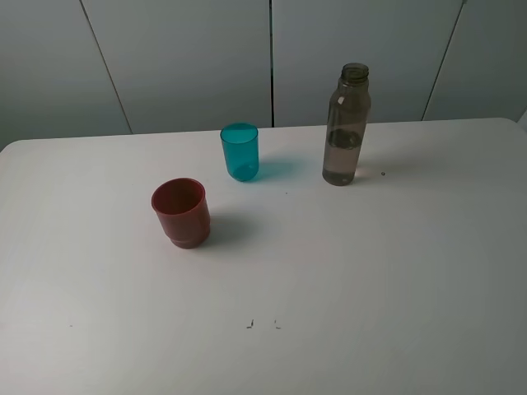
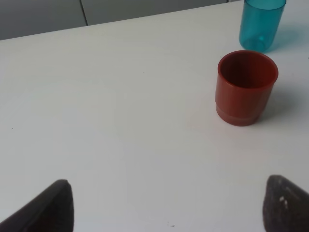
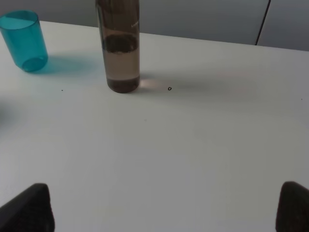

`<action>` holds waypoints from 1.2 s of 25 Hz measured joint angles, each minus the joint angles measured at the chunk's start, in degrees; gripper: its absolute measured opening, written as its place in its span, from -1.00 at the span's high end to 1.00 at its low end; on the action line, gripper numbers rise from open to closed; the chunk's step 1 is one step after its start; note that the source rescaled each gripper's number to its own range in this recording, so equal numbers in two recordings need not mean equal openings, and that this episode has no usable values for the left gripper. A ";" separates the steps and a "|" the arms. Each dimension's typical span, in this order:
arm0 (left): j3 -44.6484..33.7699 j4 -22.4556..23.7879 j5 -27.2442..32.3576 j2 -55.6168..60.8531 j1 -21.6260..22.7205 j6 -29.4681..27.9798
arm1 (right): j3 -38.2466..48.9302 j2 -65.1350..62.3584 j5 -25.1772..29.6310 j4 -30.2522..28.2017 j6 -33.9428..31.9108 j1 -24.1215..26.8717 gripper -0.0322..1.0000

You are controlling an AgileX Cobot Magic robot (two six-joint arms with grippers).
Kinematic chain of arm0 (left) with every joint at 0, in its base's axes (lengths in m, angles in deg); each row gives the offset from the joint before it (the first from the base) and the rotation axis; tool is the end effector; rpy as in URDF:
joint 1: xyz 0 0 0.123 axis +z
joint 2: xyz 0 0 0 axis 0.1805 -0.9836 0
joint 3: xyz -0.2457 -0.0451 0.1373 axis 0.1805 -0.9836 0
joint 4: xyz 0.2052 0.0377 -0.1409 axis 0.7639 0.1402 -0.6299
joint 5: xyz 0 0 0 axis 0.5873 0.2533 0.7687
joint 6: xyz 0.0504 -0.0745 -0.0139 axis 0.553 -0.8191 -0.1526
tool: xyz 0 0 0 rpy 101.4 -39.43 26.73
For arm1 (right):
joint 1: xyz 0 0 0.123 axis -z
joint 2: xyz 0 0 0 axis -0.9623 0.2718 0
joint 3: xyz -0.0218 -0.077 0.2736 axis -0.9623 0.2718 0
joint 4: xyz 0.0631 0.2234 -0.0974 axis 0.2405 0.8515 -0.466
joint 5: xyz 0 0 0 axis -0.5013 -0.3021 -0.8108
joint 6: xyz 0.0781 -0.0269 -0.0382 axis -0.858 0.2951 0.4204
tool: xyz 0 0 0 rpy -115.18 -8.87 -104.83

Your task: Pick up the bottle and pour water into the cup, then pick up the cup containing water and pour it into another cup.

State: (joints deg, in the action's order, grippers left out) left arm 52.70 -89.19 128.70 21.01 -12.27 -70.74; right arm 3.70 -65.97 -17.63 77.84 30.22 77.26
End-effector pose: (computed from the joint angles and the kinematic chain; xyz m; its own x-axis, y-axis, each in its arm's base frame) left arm -0.0089 -0.0101 0.2803 -0.4511 0.0970 -0.8872 0.1718 0.9849 0.0203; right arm -0.0089 0.0167 0.2784 -0.4603 -0.1165 -0.8801 -0.1710 0.9844 -0.0408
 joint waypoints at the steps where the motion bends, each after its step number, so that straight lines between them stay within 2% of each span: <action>1: 0.00 0.00 0.00 0.00 0.00 0.00 | 0.00 0.00 0.00 0.00 0.00 0.00 -1.00; 30: 0.00 0.00 0.00 0.00 0.00 0.00 | 0.00 0.00 0.00 0.00 0.00 0.00 -1.00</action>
State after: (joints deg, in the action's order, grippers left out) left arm 52.70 -89.19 128.70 21.01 -12.27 -70.74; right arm 3.70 -65.97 -17.63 77.84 30.22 77.26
